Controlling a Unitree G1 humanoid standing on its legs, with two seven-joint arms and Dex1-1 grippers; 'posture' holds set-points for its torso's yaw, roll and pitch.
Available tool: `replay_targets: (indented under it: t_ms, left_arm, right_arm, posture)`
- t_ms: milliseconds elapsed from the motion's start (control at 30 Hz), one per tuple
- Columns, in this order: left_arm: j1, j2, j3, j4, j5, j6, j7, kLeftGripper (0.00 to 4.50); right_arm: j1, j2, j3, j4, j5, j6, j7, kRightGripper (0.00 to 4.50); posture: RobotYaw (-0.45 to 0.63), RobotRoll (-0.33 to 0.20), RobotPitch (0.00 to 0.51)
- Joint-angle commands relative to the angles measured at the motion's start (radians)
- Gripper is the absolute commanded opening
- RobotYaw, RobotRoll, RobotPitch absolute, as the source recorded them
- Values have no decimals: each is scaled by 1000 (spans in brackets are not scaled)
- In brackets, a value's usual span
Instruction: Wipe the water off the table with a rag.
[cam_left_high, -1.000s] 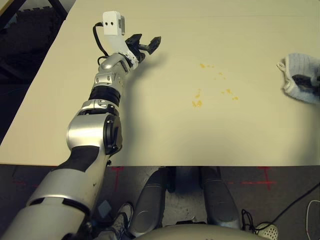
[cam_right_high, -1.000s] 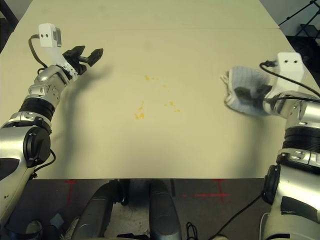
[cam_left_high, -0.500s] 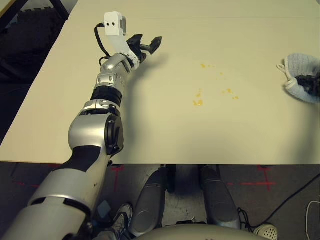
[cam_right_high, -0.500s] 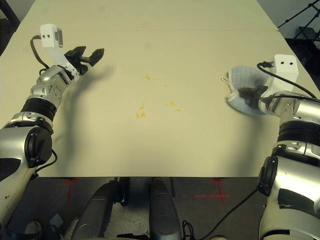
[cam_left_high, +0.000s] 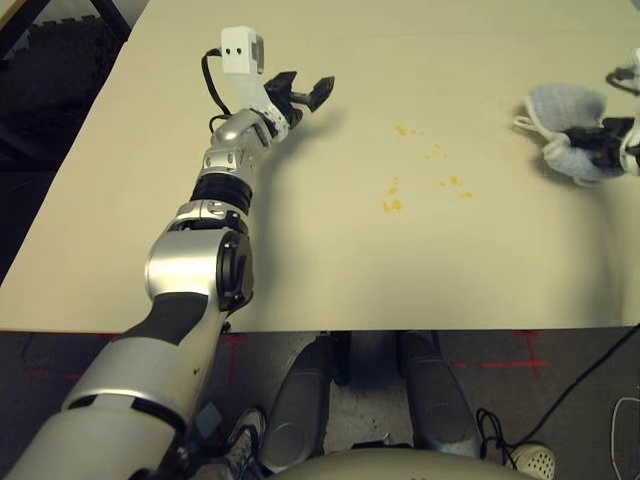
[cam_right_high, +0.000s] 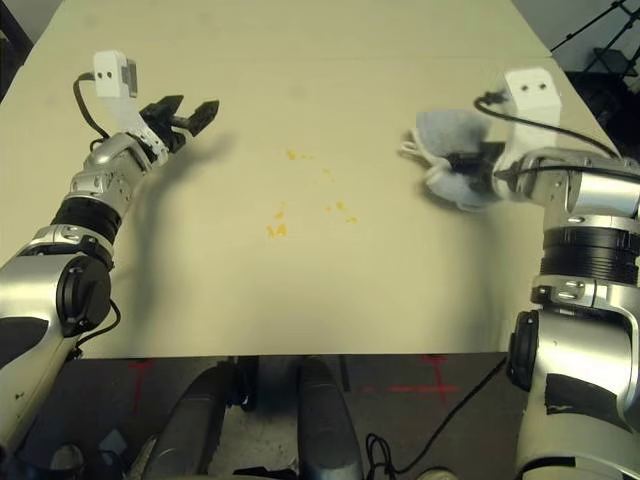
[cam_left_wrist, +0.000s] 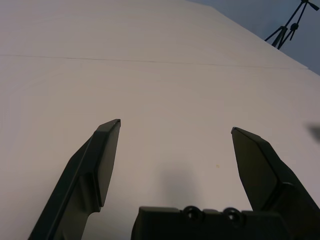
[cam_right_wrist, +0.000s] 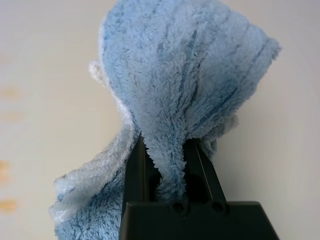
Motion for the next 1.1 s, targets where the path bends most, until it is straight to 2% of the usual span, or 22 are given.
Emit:
replay_targets:
  t_ms: [33, 233, 467, 667, 867, 1100]
  left_arm:
    - [16, 0, -6, 4, 6, -1, -7, 4500]
    - [12, -8, -6, 5, 5, 0, -5, 4500]
    - [9, -15, -7, 3, 5, 1, -3, 4500]
    - [10, -17, -6, 0, 5, 4, 1, 4500]
    - [16, -18, -6, -3, 4, 6, 7, 4500]
    - [19, -19, -3, -6, 2, 5, 13, 4500]
  right_arm:
    - [64, 17, 12, -232, 98, 194, 23, 228]
    - [110, 165, 11, -486, 187, 396, -22, 225]
    - [111, 284, 73, -594, 298, 417, -47, 222]
    - [99, 297, 124, -594, 346, 417, -59, 222]
    - [97, 275, 230, -525, 310, 343, -54, 222]
    - [60, 295, 344, -470, 288, 286, -43, 222]
  posture:
    - [-164, 0, 330]
    - [-170, 0, 330]
    - [-171, 0, 334]
    - [-167, 0, 337]
    - [-161, 0, 338]
    - [-153, 0, 336]
